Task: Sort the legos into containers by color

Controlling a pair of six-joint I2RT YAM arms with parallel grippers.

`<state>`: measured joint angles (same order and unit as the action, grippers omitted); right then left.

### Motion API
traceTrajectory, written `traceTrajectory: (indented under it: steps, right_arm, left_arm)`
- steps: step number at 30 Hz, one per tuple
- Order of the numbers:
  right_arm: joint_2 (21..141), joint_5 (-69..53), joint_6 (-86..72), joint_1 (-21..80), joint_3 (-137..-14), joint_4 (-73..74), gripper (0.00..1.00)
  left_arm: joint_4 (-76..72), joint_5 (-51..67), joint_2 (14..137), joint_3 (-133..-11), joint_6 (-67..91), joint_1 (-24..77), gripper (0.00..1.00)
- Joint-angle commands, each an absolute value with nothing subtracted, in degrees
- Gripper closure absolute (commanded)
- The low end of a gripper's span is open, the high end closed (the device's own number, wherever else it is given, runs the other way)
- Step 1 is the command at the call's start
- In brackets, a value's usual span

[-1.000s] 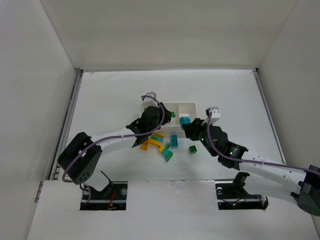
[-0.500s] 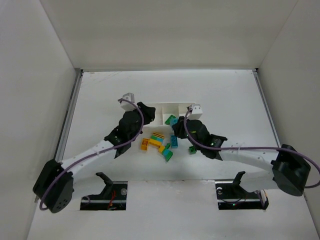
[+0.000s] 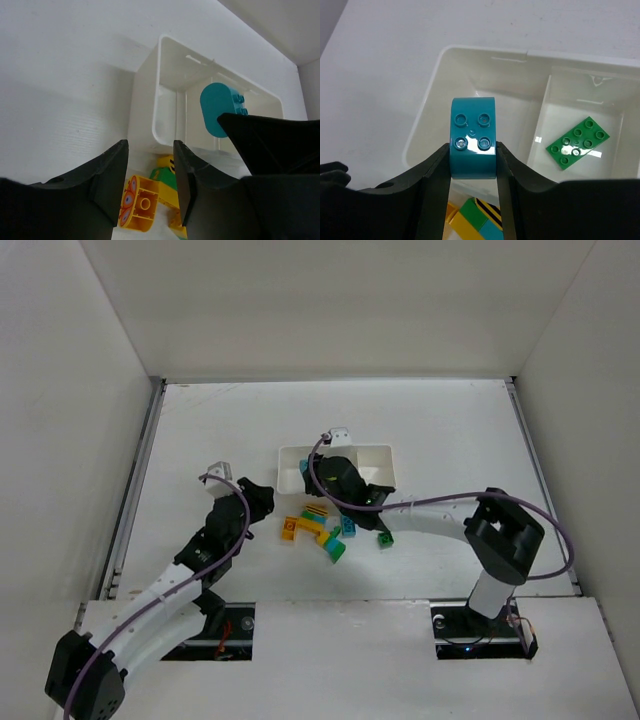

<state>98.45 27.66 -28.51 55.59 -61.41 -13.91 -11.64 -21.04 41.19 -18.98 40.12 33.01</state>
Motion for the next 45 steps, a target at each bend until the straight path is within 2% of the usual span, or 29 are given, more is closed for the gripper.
traceTrajectory:
  steps: [1, 3, 5, 8, 14, 17, 19, 21, 26, 38, 45]
  right_arm:
    - [99.58, 30.32, -27.69, 56.12, -64.51, -16.52, 0.49]
    - [98.88, 30.32, -27.25, 56.12, -64.78, -16.52, 0.38]
    - [97.48, 30.5, -26.55, 56.12, -64.51, -16.52, 0.35]
    - [93.62, 30.67, -26.72, 56.64, -61.8, -16.52, 0.35]
    - [84.21, 30.94, -27.77, 62.08, -49.42, -14.16, 0.67]
    - [81.66, 32.95, -32.15, 64.63, -44.92, -7.59, 0.72]
    - [80.51, 35.32, -36.1, 65.34, -43.34, -2.14, 0.7]
    - [79.98, 37.52, -39.88, 65.61, -42.54, 2.26, 0.62]
    - [82.7, 37.88, -44.38, 65.17, -42.36, 5.62, 0.49]
    - [90.87, 37.27, -45.97, 60.51, -49.83, 10.2, 0.45]
    - [94.48, 34.19, -47.11, 59.46, -51.67, 10.02, 0.5]
  left_arm:
    - [-9.06, -20.39, 39.29, -18.02, 41.04, 32.21, 0.62]
    - [-8.35, -19.78, 38.59, -17.93, 41.31, 32.12, 0.61]
    - [-7.91, -19.34, 38.41, -17.93, 41.31, 32.12, 0.61]
    - [-6.77, -18.2, 38.41, -18.02, 41.22, 32.3, 0.61]
    - [-4.75, -16.35, 38.06, -18.89, 40.52, 34.49, 0.62]
    - [-4.57, -15.3, 38.41, -20.04, 39.9, 36.68, 0.62]
    - [-5.01, -15.21, 39.19, -20.91, 39.55, 38.7, 0.62]
    - [-5.71, -15.82, 40.33, -21.88, 38.85, 40.9, 0.62]
    - [-8.35, -17.14, 42.27, -22.5, 37.79, 43.55, 0.62]
    - [-8.44, -16.96, 36.92, -20.04, 37.62, 43.64, 0.61]
    - [-8.44, -16.44, 36.12, -19.51, 36.48, 42.85, 0.6]
